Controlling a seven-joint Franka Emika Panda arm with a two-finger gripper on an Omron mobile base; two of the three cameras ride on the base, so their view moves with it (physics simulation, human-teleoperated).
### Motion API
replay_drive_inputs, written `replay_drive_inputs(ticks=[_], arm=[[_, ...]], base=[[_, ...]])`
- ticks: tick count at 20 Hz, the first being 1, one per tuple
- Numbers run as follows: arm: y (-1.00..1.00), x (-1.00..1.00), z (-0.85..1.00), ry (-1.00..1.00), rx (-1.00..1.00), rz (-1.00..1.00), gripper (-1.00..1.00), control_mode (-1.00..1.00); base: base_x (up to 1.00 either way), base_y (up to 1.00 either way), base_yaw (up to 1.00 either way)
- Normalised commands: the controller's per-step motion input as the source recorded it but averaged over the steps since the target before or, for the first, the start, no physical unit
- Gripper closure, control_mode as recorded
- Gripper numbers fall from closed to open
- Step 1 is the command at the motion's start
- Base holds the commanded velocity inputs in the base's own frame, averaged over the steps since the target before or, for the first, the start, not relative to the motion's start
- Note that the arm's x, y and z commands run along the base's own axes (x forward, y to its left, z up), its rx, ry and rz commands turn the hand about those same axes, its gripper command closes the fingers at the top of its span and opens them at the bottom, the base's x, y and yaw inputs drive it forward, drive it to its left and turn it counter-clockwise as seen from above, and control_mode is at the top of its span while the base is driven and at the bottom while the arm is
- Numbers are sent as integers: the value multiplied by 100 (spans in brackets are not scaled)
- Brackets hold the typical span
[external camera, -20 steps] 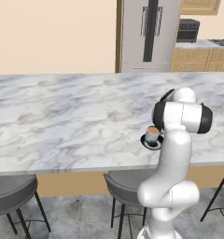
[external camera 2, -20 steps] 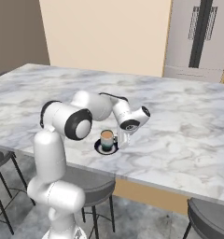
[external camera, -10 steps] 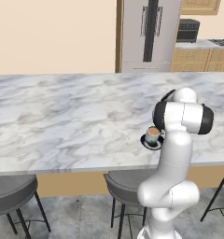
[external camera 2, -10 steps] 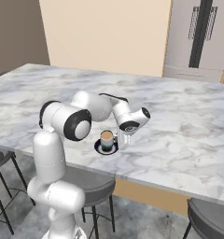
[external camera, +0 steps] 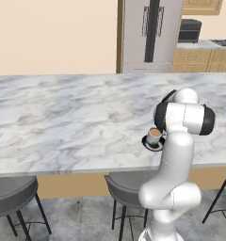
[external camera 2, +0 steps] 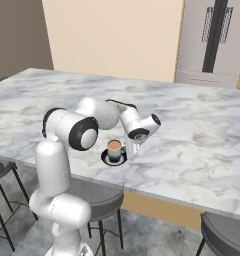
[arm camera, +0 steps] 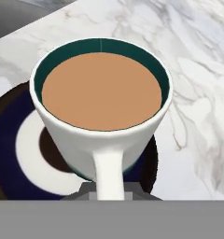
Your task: Pick the cup of tea, navigate to the dining table, and place it on the saucer.
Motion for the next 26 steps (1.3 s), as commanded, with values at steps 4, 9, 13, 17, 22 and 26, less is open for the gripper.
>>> replay_drive_inputs(ticks=[4, 9, 13, 17, 22, 26], arm=[[0, -3, 0, 4, -2, 4, 100, -100], [0, -8, -3, 4, -4, 2, 100, -100], [0, 0, -6, 1, -1, 2, 100, -100], [4, 0, -14, 0, 0, 2, -100, -100], [-7, -27, 21, 0, 0, 1, -100, -100], [-3, -46, 82, 2, 0, 0, -100, -100]], base=[[0, 0, 0], [0, 0, 0], [0, 0, 0], [0, 0, 0], [0, 0, 0], [0, 0, 0]])
